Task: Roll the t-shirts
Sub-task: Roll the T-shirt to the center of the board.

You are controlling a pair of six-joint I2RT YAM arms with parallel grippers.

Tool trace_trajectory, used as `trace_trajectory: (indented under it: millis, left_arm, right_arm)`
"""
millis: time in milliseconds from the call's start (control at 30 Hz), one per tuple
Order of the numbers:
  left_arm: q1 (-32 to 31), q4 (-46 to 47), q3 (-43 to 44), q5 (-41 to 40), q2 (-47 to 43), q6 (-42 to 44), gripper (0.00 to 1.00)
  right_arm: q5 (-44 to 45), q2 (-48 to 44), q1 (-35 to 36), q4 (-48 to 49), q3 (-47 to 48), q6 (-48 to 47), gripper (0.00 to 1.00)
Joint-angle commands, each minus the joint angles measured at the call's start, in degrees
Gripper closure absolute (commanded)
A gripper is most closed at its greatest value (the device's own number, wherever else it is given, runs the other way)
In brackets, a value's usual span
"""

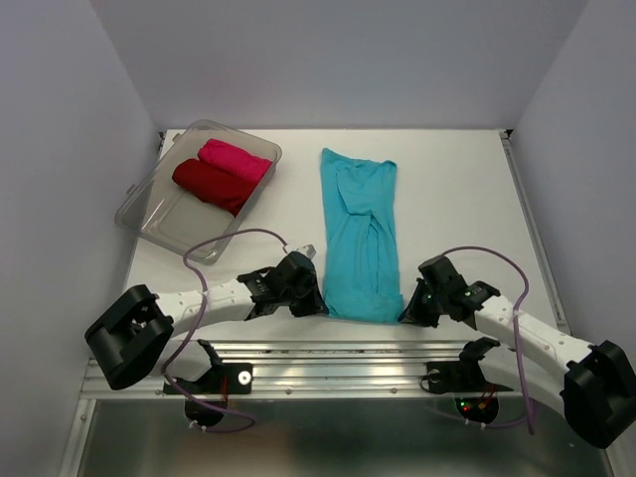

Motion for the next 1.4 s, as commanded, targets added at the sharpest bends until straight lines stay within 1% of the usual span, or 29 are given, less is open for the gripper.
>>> trace_trajectory:
  millis: [0, 233, 600, 900, 1367]
  left_arm:
    - [-0.3, -1.9, -0.1, -2.2, -3.2, -1.2, 1.0]
    - [-0.3, -4.3, 1.5, -4.2, -6.5, -1.8, 1.0]
    - [0.9, -6.7, 5.0, -5.7, -6.6, -0.9, 1.0]
    - [5.2, -7.0, 7.6, -4.8, -4.6, -0.3, 1.0]
    - [10.8, -7.0, 13.2, -2.4, 4.2, 5.6, 1.0]
  right_arm:
    - [1.2, -0.1, 0.5, -0.1, 2.5, -0.2, 0.99]
    - [3.8, 0.7, 0.5, -3.4, 7.2, -1.4, 0.99]
    - [7.4, 3.6, 0.5, -5.5, 13.9, -2.7, 0.99]
    - [11.8, 6.3, 0.5, -5.6, 16.6, -2.6, 0.99]
    - [16.2, 13.7, 0.5, -3.2, 21.2, -4.3, 0.98]
